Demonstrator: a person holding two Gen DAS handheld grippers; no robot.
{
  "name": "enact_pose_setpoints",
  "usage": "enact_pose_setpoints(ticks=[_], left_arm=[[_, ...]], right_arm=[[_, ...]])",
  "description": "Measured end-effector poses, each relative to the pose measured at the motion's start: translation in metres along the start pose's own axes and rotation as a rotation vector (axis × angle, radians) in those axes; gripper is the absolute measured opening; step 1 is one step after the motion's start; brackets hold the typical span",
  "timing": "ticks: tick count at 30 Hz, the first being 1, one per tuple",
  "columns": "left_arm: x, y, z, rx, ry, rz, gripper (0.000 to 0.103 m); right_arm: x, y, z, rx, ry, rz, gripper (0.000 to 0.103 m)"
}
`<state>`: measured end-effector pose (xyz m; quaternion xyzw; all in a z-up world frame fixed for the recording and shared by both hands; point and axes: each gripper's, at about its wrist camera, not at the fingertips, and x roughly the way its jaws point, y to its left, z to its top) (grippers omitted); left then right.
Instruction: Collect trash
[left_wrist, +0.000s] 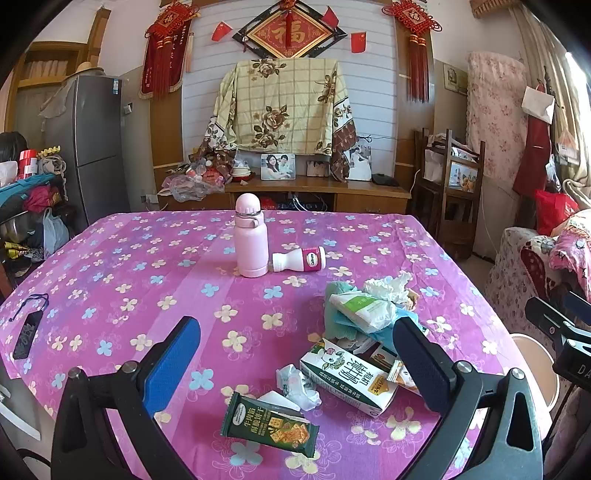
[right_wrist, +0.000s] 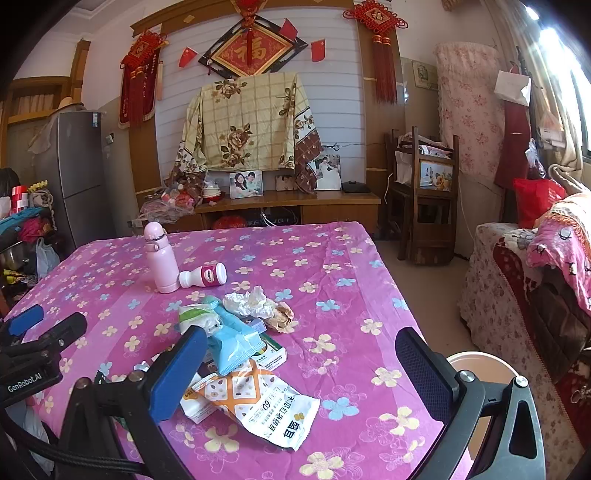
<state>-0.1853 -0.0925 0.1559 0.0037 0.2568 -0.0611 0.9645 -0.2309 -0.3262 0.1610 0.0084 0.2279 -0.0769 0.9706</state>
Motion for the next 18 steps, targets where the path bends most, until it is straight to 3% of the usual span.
enact_pose_setpoints(ticks=[8,9,18], left_arm=[[-0.0002,-0.0003,-0.0008,0.001,0.0,0.001,0.103],[0.0,-0.0002,-0.0013,0.003,0.001,0.003,0.103],[0.0053,-0.0026,-0.0061,0.005,0.021,0.007,0.103]], right_arm=[[0.0018,-0.0008,-0.0016,-0.098,0.014,-0.051,0.103],[0.0018,-0.0021,-0.0014,-0.019,0.006,-0.014,0.103],[0.0029,-0.0026,-0.0015,-0.04,0.017,-0.025,0.103]])
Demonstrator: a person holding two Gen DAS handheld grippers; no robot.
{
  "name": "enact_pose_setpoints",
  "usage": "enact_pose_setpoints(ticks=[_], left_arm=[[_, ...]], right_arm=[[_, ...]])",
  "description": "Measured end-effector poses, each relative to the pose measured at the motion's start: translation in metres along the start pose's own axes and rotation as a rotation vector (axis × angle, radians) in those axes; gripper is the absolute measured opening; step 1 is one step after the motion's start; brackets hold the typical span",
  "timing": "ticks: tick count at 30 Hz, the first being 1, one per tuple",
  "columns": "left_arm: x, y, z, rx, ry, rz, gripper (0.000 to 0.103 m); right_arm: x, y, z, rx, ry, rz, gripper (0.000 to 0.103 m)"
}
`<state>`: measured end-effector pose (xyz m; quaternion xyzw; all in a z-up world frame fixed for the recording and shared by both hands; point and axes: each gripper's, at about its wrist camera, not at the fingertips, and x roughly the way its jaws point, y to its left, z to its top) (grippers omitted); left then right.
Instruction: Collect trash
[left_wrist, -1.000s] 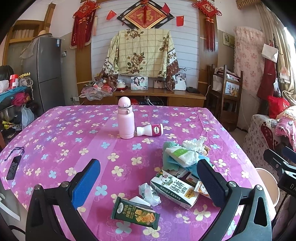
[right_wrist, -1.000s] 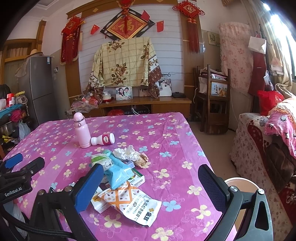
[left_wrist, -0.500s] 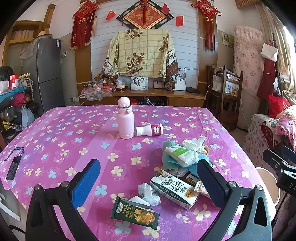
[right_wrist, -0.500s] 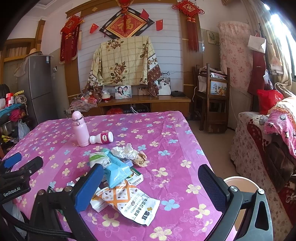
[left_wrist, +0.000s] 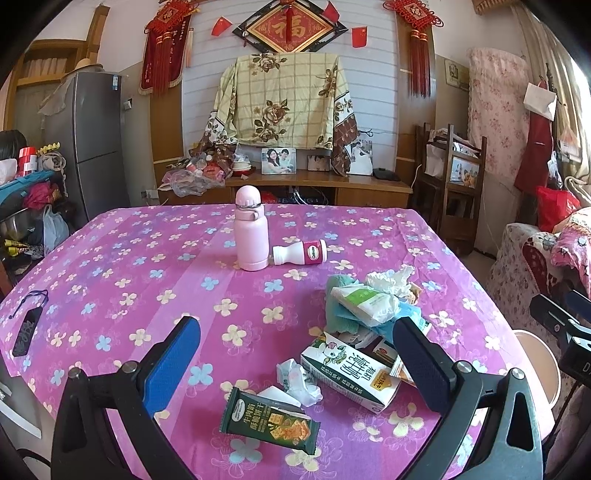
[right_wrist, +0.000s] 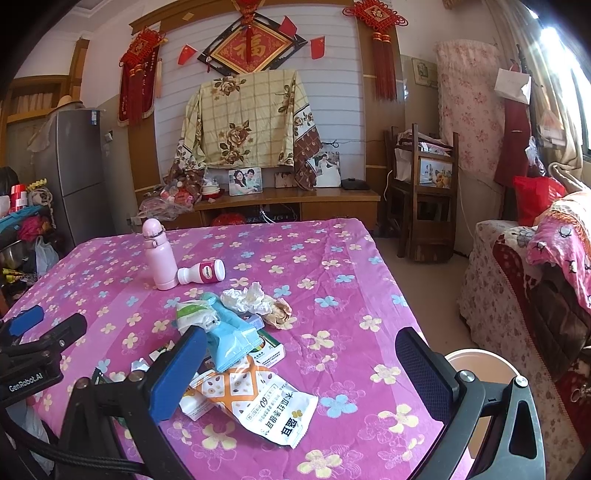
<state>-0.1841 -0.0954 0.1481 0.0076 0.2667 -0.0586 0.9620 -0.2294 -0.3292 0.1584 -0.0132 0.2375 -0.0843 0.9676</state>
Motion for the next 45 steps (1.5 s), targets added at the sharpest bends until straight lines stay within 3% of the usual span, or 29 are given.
enact_pose_setpoints(ticks=[15,24,45], left_arm=[[0.003,0.004,-0.001,-0.004,0.011,0.007,0.103],[0.005,0.003,-0.002,-0.008,0.023,0.006,0.103],[0.014,0.029,-0.008,-0.013,0.1,0.01,0.103]], right_arm=[[0.003,0.0,-0.004,-0.023,0.062,0.0,0.103],[0.008,-0.001,-0.008,-0.023,0.013,0.001,0.103],[0.029,-0.003,-0.019,-0.064,0.125,0.042,0.103]])
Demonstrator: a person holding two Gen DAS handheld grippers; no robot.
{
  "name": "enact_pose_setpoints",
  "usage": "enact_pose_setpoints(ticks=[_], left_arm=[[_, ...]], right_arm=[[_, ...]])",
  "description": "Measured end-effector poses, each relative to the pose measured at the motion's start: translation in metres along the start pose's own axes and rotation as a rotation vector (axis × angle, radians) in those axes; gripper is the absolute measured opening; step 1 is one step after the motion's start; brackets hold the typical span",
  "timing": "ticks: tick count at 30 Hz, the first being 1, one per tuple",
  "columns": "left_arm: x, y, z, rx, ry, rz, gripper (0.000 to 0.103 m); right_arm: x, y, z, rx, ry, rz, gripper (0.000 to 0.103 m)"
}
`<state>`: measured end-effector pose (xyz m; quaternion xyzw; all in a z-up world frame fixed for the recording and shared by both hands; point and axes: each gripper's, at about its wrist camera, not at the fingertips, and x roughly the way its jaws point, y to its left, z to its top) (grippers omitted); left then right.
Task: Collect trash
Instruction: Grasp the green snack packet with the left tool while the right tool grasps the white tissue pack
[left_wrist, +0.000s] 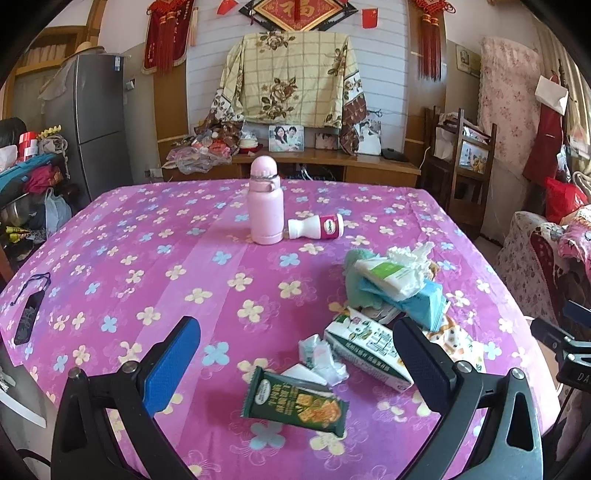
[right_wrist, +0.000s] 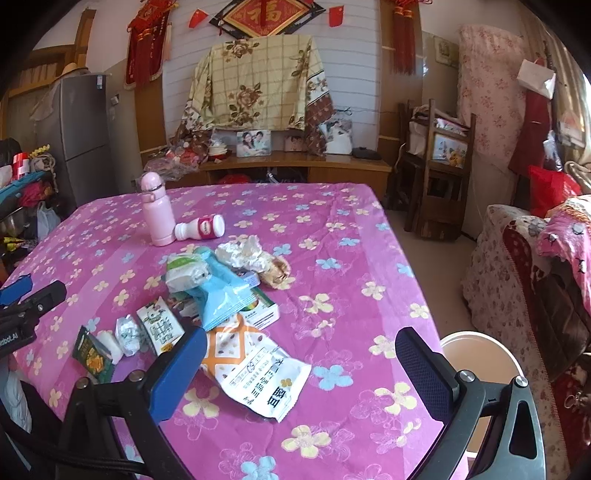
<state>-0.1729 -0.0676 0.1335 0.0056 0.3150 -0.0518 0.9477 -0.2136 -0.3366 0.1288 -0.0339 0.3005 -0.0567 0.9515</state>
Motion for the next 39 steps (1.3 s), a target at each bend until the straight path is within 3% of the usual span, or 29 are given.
enact_pose_setpoints(ticks=[5,8,15,19,23,27,34,39], left_arm=[[0.005,0.017,0.001,0.006,0.044,0.015,0.103],[0.007,0.025,0.0,-0.004,0.063,0.017,0.103],[0.009,0.032,-0.011,0.016,0.121,0.003,0.103],[0.01,0.028,-0.022,0.05,0.165,-0.013,0.103],[0.014,0.021,-0.026,0.07,0.184,-0.016,0.103],[0.02,0.017,-0.02,0.063,0.184,-0.018,0.103],[0.025,0.02,-0.016,0.035,0.205,-0.037,0.103],[0.025,0.026,-0.027,0.025,0.248,-0.032,0.103]], right_arm=[[0.017,0.006,-0.006,-0.048,0.116,0.027,0.103],[0.021,0.007,-0.012,-0.041,0.106,0.042,0.103],[0.022,0.021,-0.014,-0.047,0.177,0.147,0.103],[0.022,0.028,-0.018,-0.039,0.168,0.227,0.103],[0.027,0.028,-0.016,-0.001,0.176,0.244,0.103],[0.034,0.028,-0.002,0.033,0.162,0.278,0.103],[0.063,0.066,0.045,-0.062,0.116,0.316,0.103],[0.116,0.099,0.075,-0.096,0.179,0.338,0.103]])
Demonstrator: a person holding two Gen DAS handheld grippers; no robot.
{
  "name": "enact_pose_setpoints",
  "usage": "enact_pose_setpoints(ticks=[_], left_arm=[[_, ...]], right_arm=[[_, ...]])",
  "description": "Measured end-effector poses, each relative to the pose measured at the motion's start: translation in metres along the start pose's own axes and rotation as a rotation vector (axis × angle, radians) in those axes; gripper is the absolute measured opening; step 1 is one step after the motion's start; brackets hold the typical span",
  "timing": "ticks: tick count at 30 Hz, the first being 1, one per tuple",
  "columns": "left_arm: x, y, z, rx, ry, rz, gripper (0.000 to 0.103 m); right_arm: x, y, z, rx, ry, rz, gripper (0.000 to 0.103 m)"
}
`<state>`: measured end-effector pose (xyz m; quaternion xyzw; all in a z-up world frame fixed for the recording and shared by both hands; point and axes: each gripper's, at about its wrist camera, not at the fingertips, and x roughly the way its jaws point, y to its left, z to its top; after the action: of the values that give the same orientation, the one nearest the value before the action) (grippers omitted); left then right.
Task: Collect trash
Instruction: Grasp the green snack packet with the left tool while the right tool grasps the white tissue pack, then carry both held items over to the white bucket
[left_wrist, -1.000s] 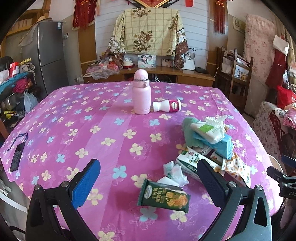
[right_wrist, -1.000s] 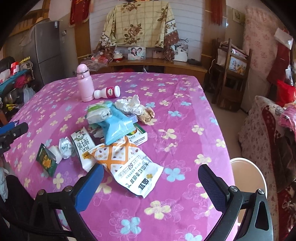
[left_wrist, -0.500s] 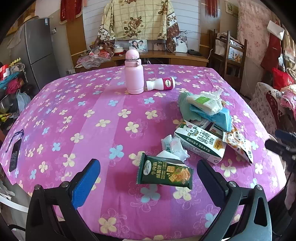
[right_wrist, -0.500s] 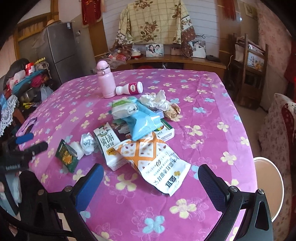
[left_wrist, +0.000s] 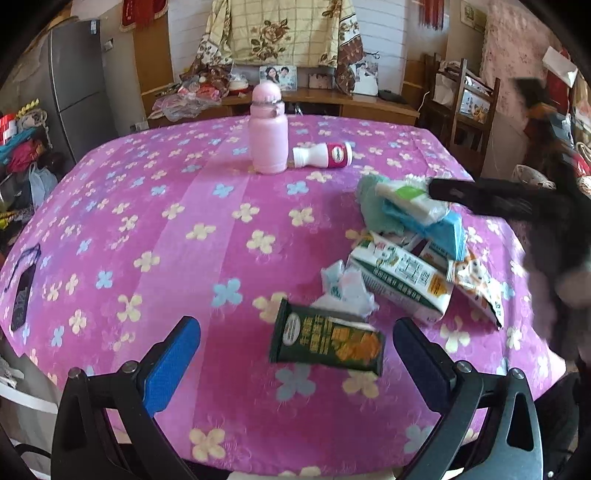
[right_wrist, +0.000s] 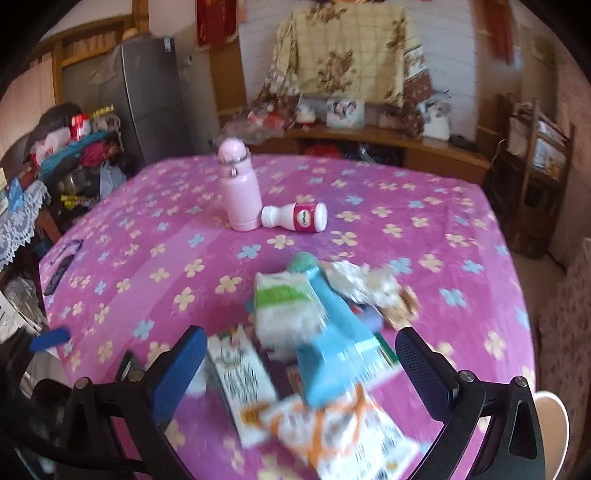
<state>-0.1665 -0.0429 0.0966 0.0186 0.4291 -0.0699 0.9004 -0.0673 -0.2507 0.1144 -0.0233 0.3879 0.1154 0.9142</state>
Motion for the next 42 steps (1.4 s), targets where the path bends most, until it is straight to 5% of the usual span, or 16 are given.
enact_pose_setpoints(ticks=[5,7,8,13,17,22,33,42], left_arm=[[0.013,0.009,-0.007,-0.076,0.04,-0.028,0.103],[0.023,0.009,-0.007,-0.095,0.055,-0.033,0.103],[0.029,0.008,-0.007,-0.101,0.062,-0.032,0.103],[0.052,0.004,-0.008,-0.115,0.1,-0.046,0.097],[0.06,0.005,-0.01,-0.094,0.121,-0.053,0.054],[0.06,0.008,-0.011,-0.086,0.111,-0.077,0.025],[0.012,-0.001,0.007,-0.025,0.025,-0.113,0.02],[0.004,-0.05,0.034,0.031,-0.024,-0.162,0.02]], right_arm=[[0.061,0.009,0.013,-0.05,0.109,-0.044,0.1],[0.067,0.005,0.011,-0.03,0.113,-0.008,0.073],[0.067,0.001,0.008,-0.01,0.12,0.023,0.052],[0.048,-0.007,-0.004,0.001,0.079,0.049,0.047],[0.008,-0.016,-0.011,0.049,-0.002,0.122,0.047],[-0.028,-0.017,-0.018,0.062,-0.059,0.148,0.047],[-0.069,-0.022,-0.054,0.058,-0.079,0.14,0.047],[-0.082,-0.042,-0.073,0.083,-0.071,0.076,0.047]])
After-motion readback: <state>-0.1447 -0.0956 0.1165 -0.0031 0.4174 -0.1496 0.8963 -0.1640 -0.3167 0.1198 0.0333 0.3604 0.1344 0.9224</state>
